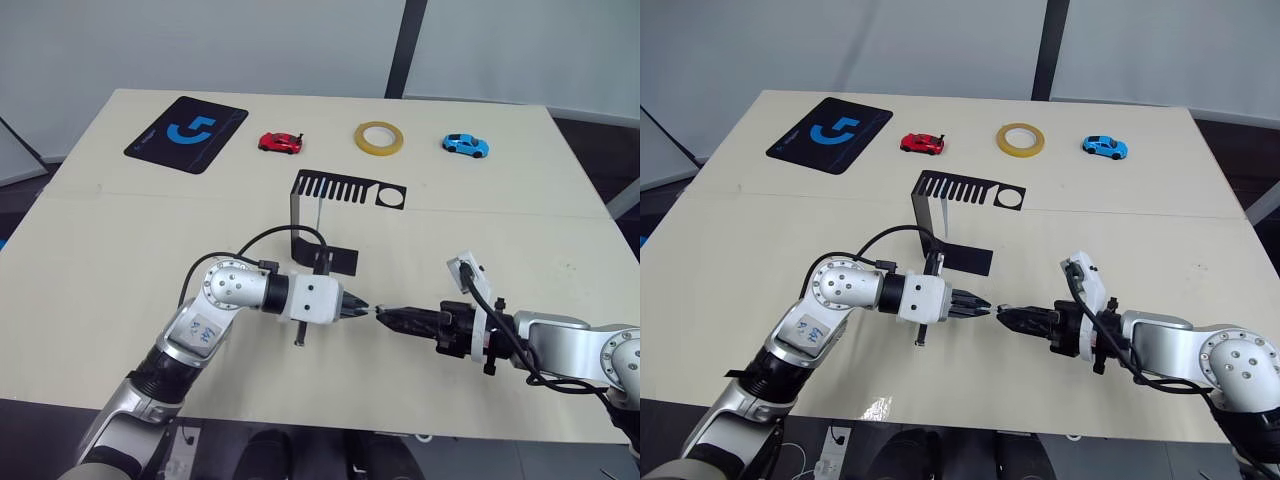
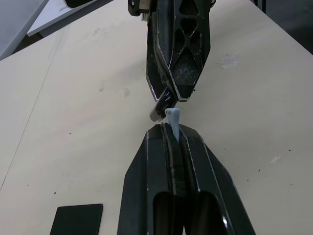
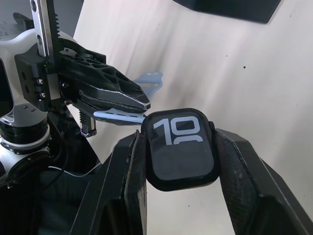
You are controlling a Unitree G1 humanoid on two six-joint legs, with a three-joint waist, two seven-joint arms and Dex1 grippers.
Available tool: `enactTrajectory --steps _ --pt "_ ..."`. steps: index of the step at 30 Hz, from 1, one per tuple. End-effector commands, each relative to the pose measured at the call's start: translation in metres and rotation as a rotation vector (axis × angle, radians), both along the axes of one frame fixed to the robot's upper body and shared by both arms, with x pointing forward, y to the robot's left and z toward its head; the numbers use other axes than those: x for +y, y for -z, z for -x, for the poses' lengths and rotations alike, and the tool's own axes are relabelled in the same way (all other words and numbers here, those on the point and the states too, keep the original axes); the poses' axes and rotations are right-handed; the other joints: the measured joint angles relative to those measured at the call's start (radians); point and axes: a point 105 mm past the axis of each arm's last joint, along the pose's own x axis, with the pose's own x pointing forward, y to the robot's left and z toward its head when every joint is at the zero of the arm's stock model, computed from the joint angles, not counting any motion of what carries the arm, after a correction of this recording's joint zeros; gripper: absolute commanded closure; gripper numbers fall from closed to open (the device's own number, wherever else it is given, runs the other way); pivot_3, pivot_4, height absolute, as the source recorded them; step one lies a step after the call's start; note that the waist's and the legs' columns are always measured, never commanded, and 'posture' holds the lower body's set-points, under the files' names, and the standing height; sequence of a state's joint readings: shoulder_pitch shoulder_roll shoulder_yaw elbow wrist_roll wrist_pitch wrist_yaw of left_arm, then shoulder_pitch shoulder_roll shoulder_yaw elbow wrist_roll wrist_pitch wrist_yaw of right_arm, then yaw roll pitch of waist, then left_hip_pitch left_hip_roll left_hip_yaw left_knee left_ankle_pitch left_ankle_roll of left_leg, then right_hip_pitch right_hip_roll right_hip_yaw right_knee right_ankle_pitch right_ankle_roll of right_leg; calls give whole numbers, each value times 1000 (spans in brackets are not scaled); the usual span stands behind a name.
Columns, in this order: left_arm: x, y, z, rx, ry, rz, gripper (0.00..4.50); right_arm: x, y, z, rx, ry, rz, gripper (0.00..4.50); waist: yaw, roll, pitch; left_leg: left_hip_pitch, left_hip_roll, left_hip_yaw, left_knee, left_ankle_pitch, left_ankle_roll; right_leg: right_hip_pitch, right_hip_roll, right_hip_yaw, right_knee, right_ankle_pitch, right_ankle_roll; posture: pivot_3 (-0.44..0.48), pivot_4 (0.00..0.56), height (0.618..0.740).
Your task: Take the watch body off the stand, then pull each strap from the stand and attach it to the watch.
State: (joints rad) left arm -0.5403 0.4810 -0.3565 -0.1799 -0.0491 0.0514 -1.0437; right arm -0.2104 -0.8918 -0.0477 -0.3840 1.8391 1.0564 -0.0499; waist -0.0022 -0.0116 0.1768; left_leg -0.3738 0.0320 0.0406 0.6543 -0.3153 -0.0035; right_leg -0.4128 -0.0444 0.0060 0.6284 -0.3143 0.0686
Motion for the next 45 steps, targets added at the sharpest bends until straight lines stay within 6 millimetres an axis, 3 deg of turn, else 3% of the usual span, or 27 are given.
enactTrajectory --steps 1,45 --pt "-3 -5 0 -29 6 7 4500 4 -9 3 -24 -22 -26 2848 0 0 0 0 0 0 0 0 0 0 0 0 0 0 0 0 150 740" --pt "-25 -5 -2 -44 7 -119 4500 8 -5 6 2 -32 -15 2848 1 0 0 -1 0 0 4 0 0 0 0 0 1 0 0 0 150 740"
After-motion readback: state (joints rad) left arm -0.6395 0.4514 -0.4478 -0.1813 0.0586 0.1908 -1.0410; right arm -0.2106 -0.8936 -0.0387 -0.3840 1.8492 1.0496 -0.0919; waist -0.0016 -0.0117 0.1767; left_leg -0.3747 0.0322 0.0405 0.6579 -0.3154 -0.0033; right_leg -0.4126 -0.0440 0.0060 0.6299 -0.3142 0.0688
